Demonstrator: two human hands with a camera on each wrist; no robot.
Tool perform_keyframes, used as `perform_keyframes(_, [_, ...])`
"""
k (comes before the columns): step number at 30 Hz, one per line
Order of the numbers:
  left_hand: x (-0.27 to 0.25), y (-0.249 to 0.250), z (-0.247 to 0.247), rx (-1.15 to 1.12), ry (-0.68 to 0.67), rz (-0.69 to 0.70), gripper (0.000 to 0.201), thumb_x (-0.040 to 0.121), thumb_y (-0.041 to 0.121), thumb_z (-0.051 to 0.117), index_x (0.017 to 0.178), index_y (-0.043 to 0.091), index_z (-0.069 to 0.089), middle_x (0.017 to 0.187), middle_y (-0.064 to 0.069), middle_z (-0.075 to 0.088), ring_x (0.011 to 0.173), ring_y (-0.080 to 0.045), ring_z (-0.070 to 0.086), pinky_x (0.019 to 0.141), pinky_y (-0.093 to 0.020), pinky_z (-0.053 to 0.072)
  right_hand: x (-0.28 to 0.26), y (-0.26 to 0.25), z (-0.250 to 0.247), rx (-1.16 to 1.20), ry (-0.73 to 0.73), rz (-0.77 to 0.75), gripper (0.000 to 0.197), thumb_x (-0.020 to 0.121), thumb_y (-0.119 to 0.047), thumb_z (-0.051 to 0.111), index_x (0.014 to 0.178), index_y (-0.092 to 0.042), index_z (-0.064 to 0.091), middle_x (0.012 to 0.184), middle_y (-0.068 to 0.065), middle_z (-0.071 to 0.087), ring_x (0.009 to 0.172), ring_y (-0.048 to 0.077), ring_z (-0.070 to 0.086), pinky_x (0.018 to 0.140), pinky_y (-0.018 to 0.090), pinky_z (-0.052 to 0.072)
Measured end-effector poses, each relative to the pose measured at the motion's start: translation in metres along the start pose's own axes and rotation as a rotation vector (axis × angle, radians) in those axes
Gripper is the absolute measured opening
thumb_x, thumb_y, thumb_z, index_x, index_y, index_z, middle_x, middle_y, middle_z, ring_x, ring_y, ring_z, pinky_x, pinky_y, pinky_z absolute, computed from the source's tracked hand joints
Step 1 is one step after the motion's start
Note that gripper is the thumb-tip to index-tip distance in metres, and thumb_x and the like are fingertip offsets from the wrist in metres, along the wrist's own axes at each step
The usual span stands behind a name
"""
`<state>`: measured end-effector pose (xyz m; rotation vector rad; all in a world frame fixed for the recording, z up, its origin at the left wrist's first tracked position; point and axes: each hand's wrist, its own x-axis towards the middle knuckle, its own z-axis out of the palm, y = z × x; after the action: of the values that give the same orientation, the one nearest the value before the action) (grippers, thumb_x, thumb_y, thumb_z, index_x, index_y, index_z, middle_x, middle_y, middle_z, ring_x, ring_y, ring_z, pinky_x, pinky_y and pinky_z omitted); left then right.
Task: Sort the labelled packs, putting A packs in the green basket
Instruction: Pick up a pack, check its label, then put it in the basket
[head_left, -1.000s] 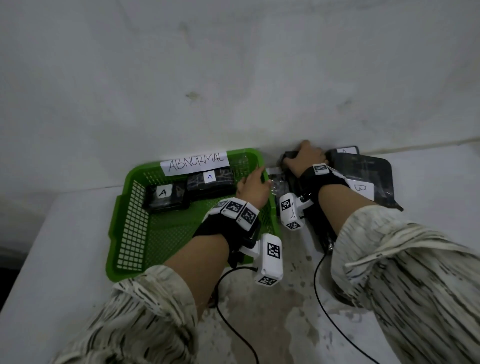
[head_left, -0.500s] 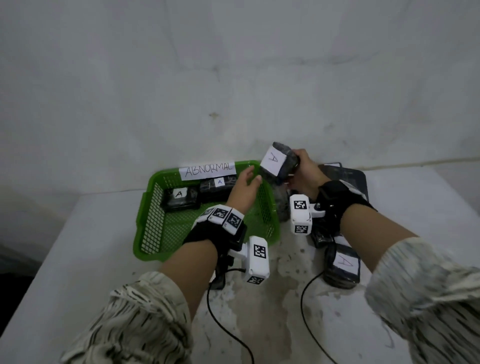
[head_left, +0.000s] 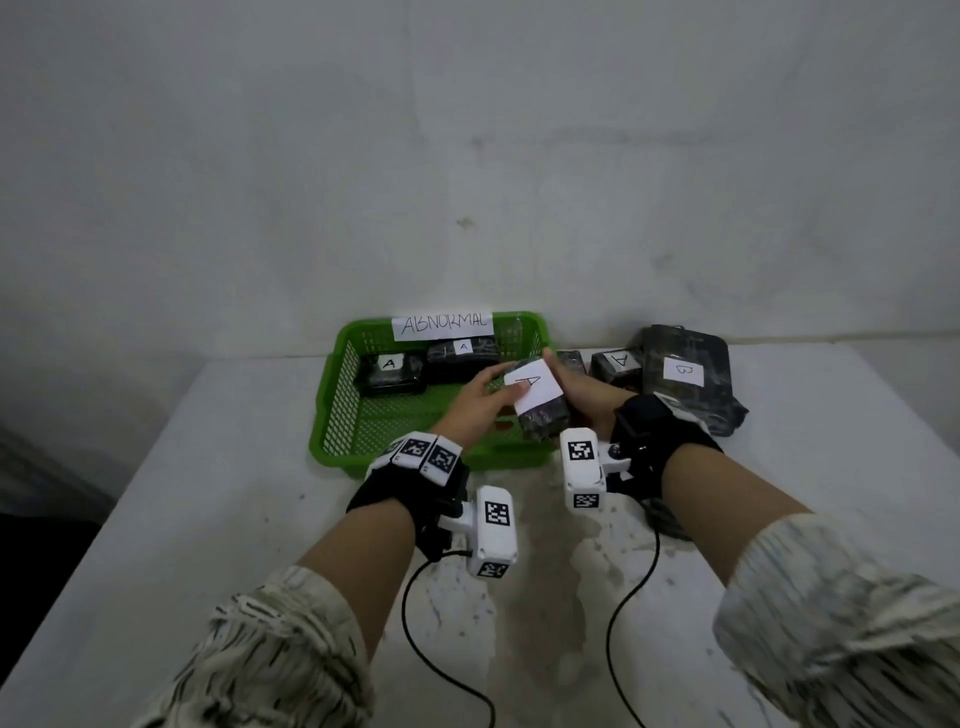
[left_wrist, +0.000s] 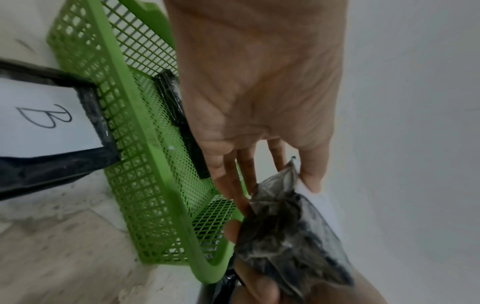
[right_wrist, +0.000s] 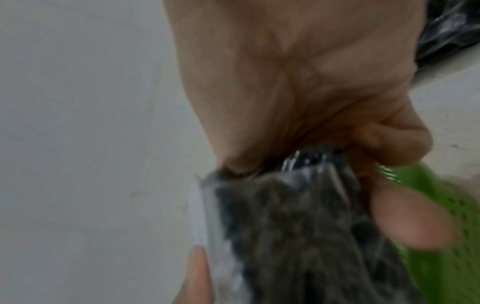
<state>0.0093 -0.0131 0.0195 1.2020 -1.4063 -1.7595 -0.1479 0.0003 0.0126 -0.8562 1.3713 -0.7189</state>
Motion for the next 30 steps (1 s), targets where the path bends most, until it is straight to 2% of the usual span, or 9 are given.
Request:
perform_keyframes(3, [0.0,-0.002,-0.005,-0.068,0.106,0.007,0.039,0.09,0.008,0.059,0.127,0.009,0.046,0.12,-0.015,0.057,0.1,-0.026,0.058,0.086,-0.037,0.05,0.0,-0.002,0.002,-0.07,0.113,-0.028,0.081,0.088,-0.074,0.019,0.109,-0.011,0.065,0.101,0.014,0.068,0.084,0.025,0.063,0.069,0.033,0.05])
perform_keyframes(8, [0.001,-0.008,-0.01,-0.193,0.167,-0.016,0.032,0.087,0.01,0.062,0.111,0.008,0.04,0.126,-0.022,0.052,0.092,-0.027,0.06,0.078,-0.036,0.053,-0.008,-0.002,0.012,-0.097,0.099,-0.182,0.061,0.09,-0.063,0.042,0.128,-0.017,0.053,0.115,-0.004,0.061,0.101,0.012,0.054,0.089,0.03,0.042])
perform_keyframes(11, [-0.001,-0.008,-0.006,-0.225,0.119,-0.08,0.028,0.091,0.023,0.058,0.106,0.007,0.04,0.116,-0.015,0.053,0.096,-0.027,0.058,0.077,-0.041,0.054,-0.006,0.003,0.019,-0.052,0.182,-0.228,0.05,0.088,-0.053,0.057,0.126,-0.021,0.05,0.128,0.003,0.055,0.113,0.019,0.053,0.083,0.033,0.047])
perform_keyframes(14, [-0.001,-0.011,-0.005,-0.169,0.076,-0.123,0.049,0.093,0.044,0.049,0.12,0.003,0.043,0.119,-0.013,0.053,0.109,-0.029,0.057,0.068,-0.041,0.057,-0.006,0.006,0.023,-0.044,0.241,-0.285,0.039,0.088,-0.04,0.064,0.118,-0.017,0.055,0.124,0.002,0.055,0.113,0.018,0.052,0.083,0.035,0.048])
perform_keyframes(16, [0.001,-0.013,-0.004,-0.115,0.068,-0.122,0.054,0.093,0.049,0.045,0.123,0.004,0.043,0.121,-0.011,0.053,0.109,-0.027,0.057,0.065,-0.038,0.057,-0.004,0.01,0.023,-0.029,0.299,-0.328,0.029,0.088,-0.033,0.066,0.107,-0.012,0.059,0.114,0.002,0.059,0.102,0.015,0.054,0.076,0.029,0.046])
perform_keyframes(19, [0.001,-0.011,-0.002,-0.066,0.091,-0.098,0.034,0.095,0.038,0.048,0.108,0.007,0.039,0.11,-0.008,0.052,0.099,-0.021,0.057,0.063,-0.034,0.055,-0.004,0.011,0.025,0.001,0.338,-0.359,0.019,0.089,-0.031,0.066,0.098,-0.015,0.059,0.102,0.003,0.06,0.087,0.017,0.056,0.063,0.025,0.043])
perform_keyframes(22, [0.002,-0.008,-0.002,-0.104,0.155,-0.061,0.02,0.096,0.023,0.048,0.093,0.012,0.033,0.094,-0.007,0.05,0.08,-0.02,0.058,0.056,-0.03,0.055,-0.006,0.011,0.029,0.085,0.228,-0.323,0.025,0.093,-0.033,0.06,0.111,-0.016,0.055,0.11,0.002,0.059,0.092,0.017,0.058,0.067,0.03,0.047])
perform_keyframes(24, [0.003,-0.007,-0.005,-0.153,0.183,-0.067,0.019,0.096,0.021,0.049,0.091,0.012,0.033,0.092,-0.007,0.05,0.075,-0.02,0.057,0.058,-0.033,0.056,-0.007,0.012,0.031,0.178,0.167,-0.305,0.026,0.094,-0.026,0.059,0.116,-0.015,0.052,0.109,0.0,0.059,0.094,0.017,0.059,0.069,0.029,0.049])
perform_keyframes(30, [-0.001,-0.012,-0.006,-0.173,0.147,-0.053,0.027,0.095,0.019,0.052,0.111,0.008,0.034,0.111,-0.017,0.055,0.082,-0.023,0.06,0.084,-0.046,0.05,-0.008,0.015,0.029,0.222,0.191,-0.354,0.021,0.093,-0.014,0.059,0.113,-0.009,0.056,0.106,0.008,0.062,0.087,0.019,0.06,0.057,0.023,0.053])
